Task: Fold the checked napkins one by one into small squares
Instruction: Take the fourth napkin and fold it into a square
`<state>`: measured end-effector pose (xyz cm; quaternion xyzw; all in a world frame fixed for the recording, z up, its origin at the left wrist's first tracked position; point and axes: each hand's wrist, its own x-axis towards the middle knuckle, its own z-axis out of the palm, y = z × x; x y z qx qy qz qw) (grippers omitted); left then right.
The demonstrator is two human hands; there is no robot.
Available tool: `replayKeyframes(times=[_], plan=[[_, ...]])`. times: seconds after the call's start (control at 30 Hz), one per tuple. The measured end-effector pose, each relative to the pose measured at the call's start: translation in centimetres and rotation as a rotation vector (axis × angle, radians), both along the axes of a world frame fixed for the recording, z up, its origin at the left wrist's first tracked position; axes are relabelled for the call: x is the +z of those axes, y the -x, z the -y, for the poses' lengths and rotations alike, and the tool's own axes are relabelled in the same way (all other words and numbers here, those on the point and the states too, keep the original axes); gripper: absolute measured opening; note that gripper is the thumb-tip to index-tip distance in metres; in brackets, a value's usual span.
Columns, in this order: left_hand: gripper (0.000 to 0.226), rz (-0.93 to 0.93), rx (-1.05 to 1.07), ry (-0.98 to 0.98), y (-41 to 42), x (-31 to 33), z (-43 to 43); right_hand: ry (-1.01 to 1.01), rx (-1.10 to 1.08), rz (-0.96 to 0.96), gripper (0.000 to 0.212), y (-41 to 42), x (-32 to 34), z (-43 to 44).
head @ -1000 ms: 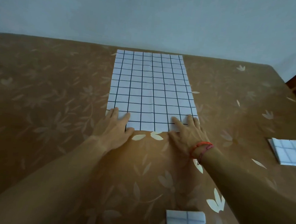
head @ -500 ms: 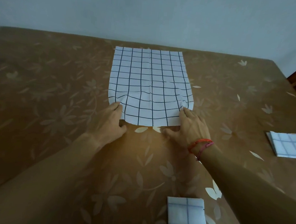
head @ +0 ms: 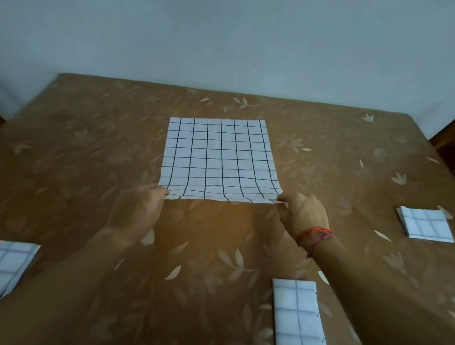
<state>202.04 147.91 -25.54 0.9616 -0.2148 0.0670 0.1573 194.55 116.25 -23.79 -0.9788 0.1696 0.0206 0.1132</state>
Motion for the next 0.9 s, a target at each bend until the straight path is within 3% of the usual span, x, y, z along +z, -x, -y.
replayKeyframes(times=[0.1, 0.2, 0.23, 0.3, 0.37, 0.43, 0.8, 0.9], plan=[[0.012, -0.061, 0.039, 0.103, 2.2, 1.7, -1.9, -0.128, -0.067, 0.059, 0.02, 1.8, 0.1, -1.1], [0.008, -0.092, 0.039, 0.188, 5.2, 3.6, -4.1, -0.349, -0.236, -0.278, 0.04, 4.5, -8.8, 3.5], [0.007, -0.099, 0.052, 0.211, 6.2, 3.9, -4.9, -0.397, -0.197, -0.325, 0.047, 5.9, -10.4, 3.9], [0.013, -0.14, 0.119, 0.25, 8.0, 4.3, -6.8, -0.495, -0.2, -0.193, 0.035, 7.6, -7.3, 1.2], [0.021, -0.17, 0.152, 0.26, 9.7, 4.5, -8.6, -0.362, -0.117, 0.113, 0.011, 9.4, -0.1, -3.4], [0.016, -0.203, 0.176, 0.31, 11.8, 4.8, -9.6, -0.328, -0.048, 0.227, 0.007, 11.1, 3.2, -5.4], [0.008, -0.33, 0.173, 0.363, 22.6, 6.2, -12.8, -0.372, -0.038, 0.061, 0.02, 20.1, 4.2, -8.0], [0.019, -0.347, 0.175, 0.325, 24.4, 5.5, -14.8, -0.43, -0.03, 0.017, 0.018, 21.5, 4.2, -8.2]])
